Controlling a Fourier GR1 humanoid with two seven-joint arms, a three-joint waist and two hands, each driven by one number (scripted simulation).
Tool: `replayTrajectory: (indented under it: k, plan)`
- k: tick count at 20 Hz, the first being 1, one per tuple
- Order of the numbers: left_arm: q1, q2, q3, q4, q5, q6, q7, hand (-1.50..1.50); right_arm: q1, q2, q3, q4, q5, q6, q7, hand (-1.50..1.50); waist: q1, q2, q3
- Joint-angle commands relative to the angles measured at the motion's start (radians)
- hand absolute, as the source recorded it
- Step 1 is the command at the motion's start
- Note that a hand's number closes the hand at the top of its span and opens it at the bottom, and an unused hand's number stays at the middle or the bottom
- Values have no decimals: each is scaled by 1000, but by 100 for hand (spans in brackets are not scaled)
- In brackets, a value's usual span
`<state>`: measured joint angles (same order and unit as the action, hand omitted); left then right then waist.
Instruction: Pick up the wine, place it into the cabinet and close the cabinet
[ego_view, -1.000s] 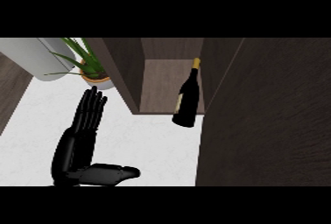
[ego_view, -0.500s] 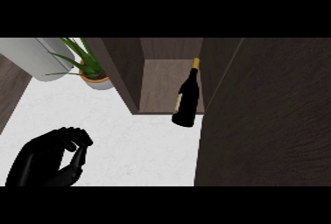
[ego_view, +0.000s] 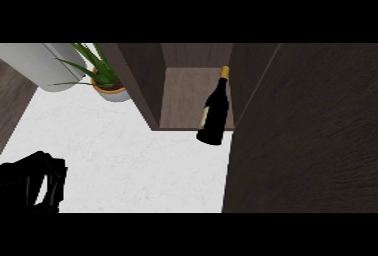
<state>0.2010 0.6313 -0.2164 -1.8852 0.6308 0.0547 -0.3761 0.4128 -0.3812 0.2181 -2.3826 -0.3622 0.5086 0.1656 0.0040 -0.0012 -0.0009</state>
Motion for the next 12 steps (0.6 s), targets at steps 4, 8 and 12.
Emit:
replayTrajectory:
  k: [4,8,12]
  plan:
    - [45,9,40,-21,14,-67,-6,150,-172,59,197,-114,-86,-111,220,150,21,2,-1]
    - [74,38,119,46,48,-168,-38,150,-317,140,262,-38,-30,-138,238,150,17,1,-1]
    - [133,26,138,4,28,-175,-40,150,-410,208,306,-82,-36,-235,361,150,13,-1,0]
